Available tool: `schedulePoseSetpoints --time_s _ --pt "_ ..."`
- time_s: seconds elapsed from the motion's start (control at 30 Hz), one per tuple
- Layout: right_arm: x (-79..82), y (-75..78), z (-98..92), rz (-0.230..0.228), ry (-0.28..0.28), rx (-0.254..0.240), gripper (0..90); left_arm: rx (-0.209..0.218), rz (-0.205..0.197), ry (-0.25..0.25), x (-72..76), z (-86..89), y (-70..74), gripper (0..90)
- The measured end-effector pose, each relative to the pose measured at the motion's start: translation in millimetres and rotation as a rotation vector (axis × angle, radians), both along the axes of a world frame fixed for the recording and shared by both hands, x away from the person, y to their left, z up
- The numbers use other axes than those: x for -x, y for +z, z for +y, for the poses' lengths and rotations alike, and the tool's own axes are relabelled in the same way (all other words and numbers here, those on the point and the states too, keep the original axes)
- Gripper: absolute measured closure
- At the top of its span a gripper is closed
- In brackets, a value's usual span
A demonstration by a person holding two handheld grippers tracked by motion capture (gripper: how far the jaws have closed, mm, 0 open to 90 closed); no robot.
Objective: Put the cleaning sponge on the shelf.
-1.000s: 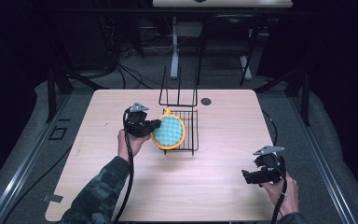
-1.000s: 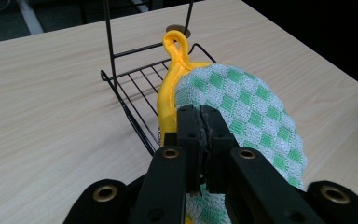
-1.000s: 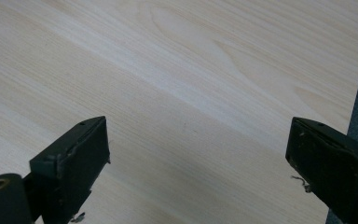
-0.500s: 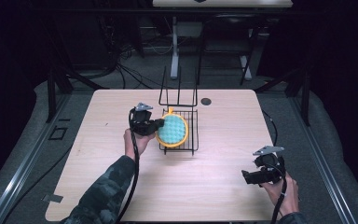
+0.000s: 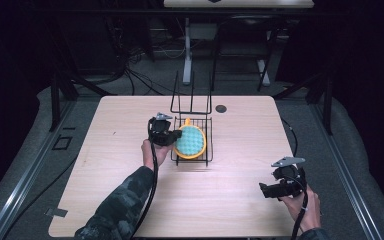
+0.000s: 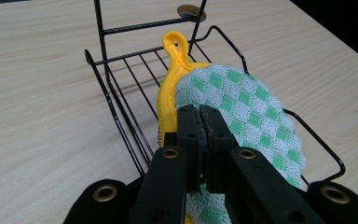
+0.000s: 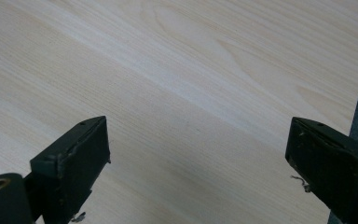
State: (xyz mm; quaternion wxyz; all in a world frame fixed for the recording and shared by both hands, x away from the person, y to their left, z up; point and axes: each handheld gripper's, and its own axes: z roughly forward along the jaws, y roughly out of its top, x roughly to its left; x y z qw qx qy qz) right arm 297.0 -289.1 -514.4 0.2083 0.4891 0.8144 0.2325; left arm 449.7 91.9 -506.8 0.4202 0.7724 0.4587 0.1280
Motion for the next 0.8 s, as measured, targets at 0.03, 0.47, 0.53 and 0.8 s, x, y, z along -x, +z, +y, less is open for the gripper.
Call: schedulePoseSetpoints --time_s 0.03,0.47,0.53,0.8 --pt "0.3 -0.3 0.2 -0.002 -0.002 -0.001 5.8 0.001 -0.004 0.007 0.1 -0.9 -0.9 87.9" --pt "0.6 -0.1 1.8 0.002 0.004 0.004 5.7 -0.016 0.035 0.053 -8.0 -8.2 -20.5 87.6" --pt "0.4 -0.2 1.8 0.001 0.004 0.003 5.7 -0.005 0.03 0.062 -9.1 -8.4 -22.3 87.5" --pt "0.6 0.6 1.7 -0.002 0.002 0.003 5.8 -0.006 0.034 0.052 -10.2 -6.0 -20.8 78.5"
